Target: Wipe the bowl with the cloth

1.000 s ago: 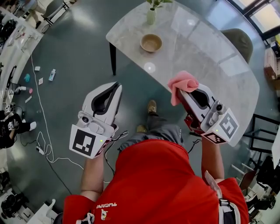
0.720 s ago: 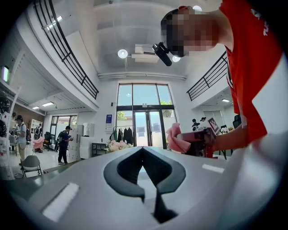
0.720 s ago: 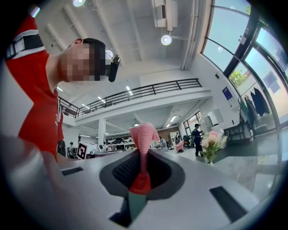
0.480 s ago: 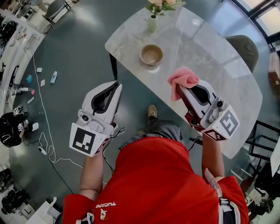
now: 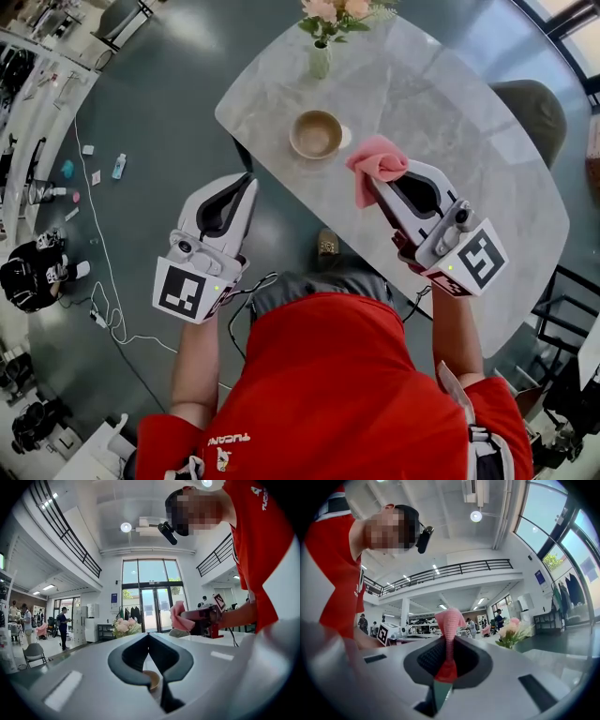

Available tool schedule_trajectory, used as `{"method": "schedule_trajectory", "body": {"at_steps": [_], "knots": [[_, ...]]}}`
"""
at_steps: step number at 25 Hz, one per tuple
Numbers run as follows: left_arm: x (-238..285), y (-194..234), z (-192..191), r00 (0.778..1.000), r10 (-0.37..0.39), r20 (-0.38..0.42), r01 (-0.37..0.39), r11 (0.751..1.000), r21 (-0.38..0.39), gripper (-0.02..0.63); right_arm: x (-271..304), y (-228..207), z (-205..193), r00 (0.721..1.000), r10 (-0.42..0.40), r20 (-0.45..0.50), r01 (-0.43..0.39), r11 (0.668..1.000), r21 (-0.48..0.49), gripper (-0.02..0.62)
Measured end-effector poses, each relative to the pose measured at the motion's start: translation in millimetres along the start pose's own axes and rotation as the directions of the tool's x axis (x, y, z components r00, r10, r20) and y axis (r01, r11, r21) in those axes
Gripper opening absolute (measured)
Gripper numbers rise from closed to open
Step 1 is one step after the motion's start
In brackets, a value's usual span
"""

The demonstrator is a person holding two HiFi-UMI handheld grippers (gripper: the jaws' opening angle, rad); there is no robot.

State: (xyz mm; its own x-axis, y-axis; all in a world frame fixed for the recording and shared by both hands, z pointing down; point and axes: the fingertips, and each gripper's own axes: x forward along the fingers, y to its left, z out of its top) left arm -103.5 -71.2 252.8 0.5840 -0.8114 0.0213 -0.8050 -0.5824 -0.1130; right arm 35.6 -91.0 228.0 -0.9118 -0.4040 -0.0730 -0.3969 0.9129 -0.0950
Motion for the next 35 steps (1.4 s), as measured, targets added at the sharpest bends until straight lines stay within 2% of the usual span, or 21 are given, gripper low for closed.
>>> {"method": "schedule_trajectory", "body": {"at_steps": [3,8,15,19,23,28,32,35], "knots": [[14,1,-8,1.000,-0.006,-0.031,0.006,1.000,0.011,0.006,3,-16,2,1.000,0.006,-0.003,-0.006,1.000,0.002,0.021],[28,6,-39,0.986,-0.063,-0.152,0.068,0.997,0.027,0.006,21,-33,-9,1.000,-0.013,-0.015,0.014,0.999,0.029,0.021],[47,16,-64,0.969,-0.163,-0.184,0.164,0.986,-0.009,0.008,45,-44,-22,0.996,-0.078,-0.043,0.079,0.997,0.025,0.021],[58,25,-79,0.959,-0.225,-0.173,0.227,0.974,-0.009,0.015,57,-50,-33,0.992,-0.112,-0.062,0.113,0.993,0.025,0.021],[71,13,-86,0.942,-0.283,-0.178,0.288,0.958,0.000,0.104,50,-54,-35,0.988,-0.131,-0.078,0.133,0.991,0.021,0.021],[82,6,-103,0.906,-0.377,-0.193,0.397,0.915,0.072,0.228,53,-60,-43,0.983,-0.154,-0.101,0.156,0.987,0.021,0.021],[89,2,-120,0.884,-0.408,-0.230,0.435,0.897,0.078,0.319,57,-62,-54,0.978,-0.161,-0.133,0.165,0.986,0.017,0.021],[95,2,-132,0.871,-0.421,-0.251,0.452,0.888,0.078,0.363,60,-62,-65,0.973,-0.165,-0.163,0.170,0.985,0.016,0.021]]}}
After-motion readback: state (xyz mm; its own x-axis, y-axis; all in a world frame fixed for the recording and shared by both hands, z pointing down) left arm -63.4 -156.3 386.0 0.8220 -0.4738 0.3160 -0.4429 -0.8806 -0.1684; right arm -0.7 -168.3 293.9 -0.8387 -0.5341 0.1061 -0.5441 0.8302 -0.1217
